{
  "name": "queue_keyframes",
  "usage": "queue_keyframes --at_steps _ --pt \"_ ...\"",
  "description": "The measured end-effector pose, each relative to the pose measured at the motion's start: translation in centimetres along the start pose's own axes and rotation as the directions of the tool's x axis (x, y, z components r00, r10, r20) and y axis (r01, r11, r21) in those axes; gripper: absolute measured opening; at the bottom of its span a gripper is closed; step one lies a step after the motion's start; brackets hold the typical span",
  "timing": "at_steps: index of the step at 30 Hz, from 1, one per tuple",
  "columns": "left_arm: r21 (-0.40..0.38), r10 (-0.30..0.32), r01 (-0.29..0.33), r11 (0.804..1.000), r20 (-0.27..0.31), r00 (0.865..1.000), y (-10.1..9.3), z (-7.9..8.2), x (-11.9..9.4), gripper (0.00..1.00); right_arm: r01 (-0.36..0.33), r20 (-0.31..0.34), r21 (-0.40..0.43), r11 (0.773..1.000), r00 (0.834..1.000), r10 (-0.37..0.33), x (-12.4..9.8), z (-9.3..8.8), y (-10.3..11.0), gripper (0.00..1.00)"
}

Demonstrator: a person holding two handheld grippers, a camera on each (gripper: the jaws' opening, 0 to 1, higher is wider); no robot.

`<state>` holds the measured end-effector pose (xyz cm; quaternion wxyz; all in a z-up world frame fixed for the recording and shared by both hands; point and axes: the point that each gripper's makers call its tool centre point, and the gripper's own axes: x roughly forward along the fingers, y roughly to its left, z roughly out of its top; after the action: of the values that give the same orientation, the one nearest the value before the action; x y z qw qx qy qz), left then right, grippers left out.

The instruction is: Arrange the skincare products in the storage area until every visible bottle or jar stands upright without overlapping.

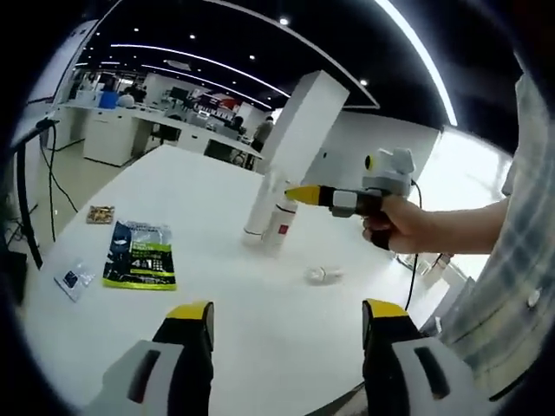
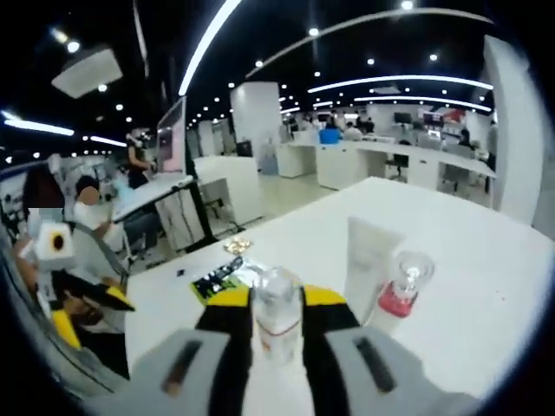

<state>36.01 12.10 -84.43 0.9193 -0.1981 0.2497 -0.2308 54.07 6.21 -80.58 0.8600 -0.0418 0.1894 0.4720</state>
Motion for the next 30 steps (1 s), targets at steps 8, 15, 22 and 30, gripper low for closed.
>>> queue_keyframes --at_steps 8,15,22,30 --pt "0.047 -0.025 0.026 0.999 -0.025 0.999 -2.7 0.0 0.0 0.84 -0.014 0.02 0.025 1.0 1.0 0.014 -1.3 0.2 -0.1 0.18" --pt "-0.011 -0.021 0.021 1.0 0.008 1.0 -4.6 1.1 0.2 0.86 -0.072 0.024 -0.003 0.997 0.997 0.072 -1.2 -0.4 0.4 0.18" --pt "-0.026 -0.012 0.013 1.0 0.047 0.999 -5.6 1.9 0.2 0.89 -0.1 0.03 -0.04 0.994 0.994 0.101 -0.4 -1.2 0.8 0.18" --pt "-0.061 0.033 -0.029 0.998 0.07 0.997 -7.0 1.2 -0.8 0.92 -0.133 0.02 -0.012 0.991 0.991 0.133 0.1 -2.3 1.3 0.18"
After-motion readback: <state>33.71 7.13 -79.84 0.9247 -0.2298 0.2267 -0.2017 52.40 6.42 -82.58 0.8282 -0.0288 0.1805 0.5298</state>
